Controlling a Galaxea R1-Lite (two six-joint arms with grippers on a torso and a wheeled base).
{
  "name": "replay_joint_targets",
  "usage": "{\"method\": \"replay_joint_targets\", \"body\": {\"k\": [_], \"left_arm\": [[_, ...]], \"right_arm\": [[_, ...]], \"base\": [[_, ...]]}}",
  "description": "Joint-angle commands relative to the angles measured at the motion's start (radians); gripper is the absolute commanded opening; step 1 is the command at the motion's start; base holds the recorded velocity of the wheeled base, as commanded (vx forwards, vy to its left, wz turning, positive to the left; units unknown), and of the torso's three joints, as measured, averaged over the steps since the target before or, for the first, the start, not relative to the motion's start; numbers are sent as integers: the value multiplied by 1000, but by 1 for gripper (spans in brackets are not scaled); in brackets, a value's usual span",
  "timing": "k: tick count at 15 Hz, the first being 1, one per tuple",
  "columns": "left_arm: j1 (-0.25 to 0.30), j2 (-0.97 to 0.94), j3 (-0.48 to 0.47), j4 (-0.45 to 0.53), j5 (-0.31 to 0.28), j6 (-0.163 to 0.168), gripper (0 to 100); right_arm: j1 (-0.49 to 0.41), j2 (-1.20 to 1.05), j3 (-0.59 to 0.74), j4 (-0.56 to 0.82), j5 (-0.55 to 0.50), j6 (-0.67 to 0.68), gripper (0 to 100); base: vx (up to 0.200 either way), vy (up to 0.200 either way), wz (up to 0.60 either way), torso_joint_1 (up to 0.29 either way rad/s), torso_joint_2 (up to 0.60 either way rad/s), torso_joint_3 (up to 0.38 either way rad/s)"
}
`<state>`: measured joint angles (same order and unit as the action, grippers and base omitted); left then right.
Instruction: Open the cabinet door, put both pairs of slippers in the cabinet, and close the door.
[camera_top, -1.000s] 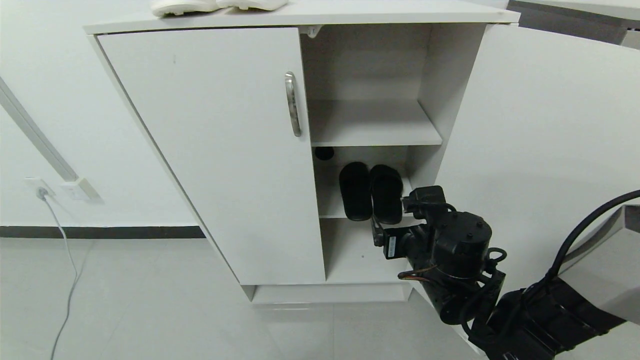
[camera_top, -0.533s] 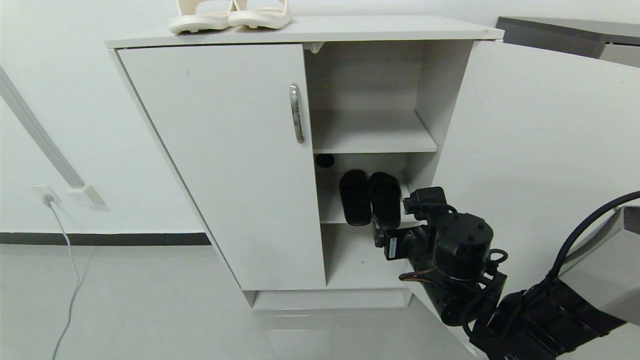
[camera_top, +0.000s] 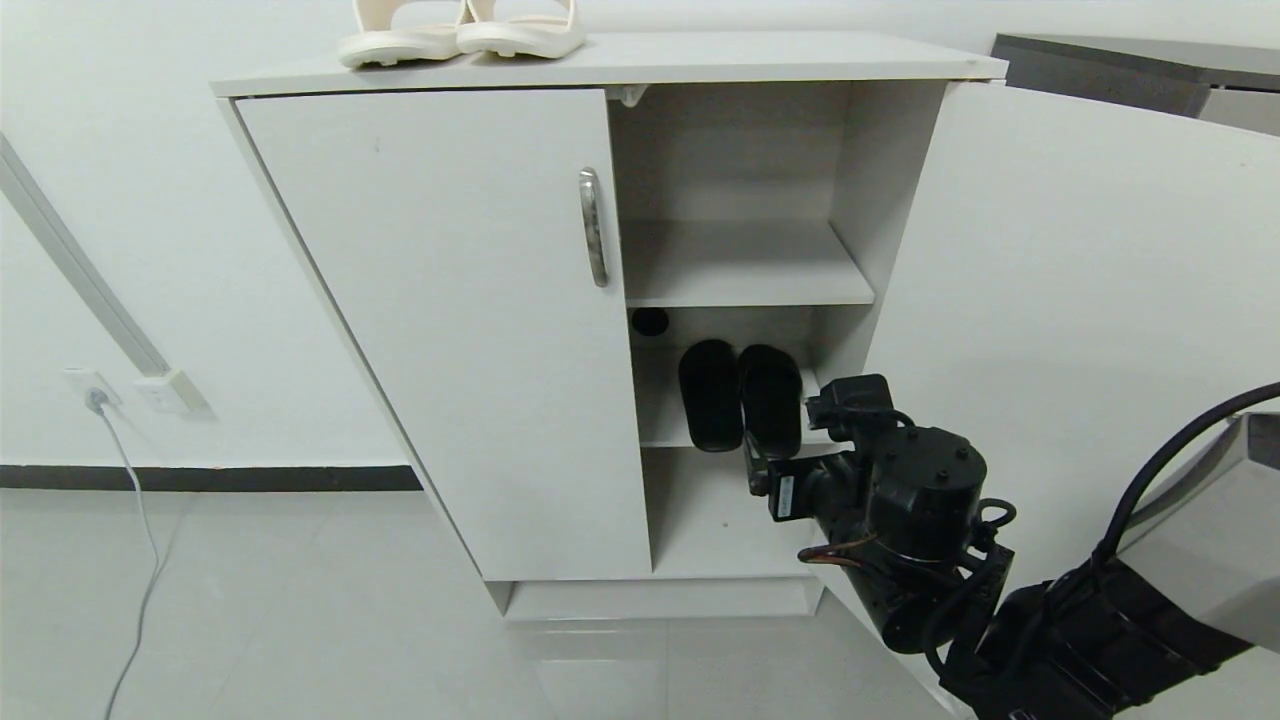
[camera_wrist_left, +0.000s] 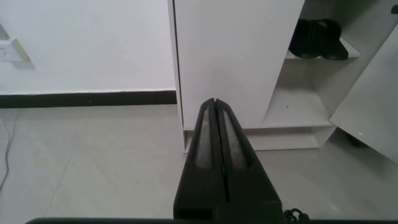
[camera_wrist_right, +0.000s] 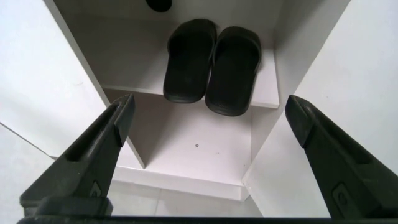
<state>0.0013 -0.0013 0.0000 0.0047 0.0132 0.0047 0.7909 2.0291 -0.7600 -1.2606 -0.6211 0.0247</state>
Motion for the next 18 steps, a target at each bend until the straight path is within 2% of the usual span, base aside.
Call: {"method": "replay_joint_targets", "body": {"k": [1, 2, 18], "left_arm": [[0, 1, 0, 0, 1, 0, 0], [0, 1, 0, 0, 1, 0, 0], [0, 1, 0, 0, 2, 0, 0]], "right_arm": [[1, 3, 1, 0, 0, 0, 100], [1, 3, 1, -6, 0, 0, 100], [1, 10, 11, -8, 4, -2, 100]], "base": [[0, 0, 0, 0, 0, 0], [0, 0, 0, 0, 0, 0], [0, 200, 0, 3, 5, 4]]}}
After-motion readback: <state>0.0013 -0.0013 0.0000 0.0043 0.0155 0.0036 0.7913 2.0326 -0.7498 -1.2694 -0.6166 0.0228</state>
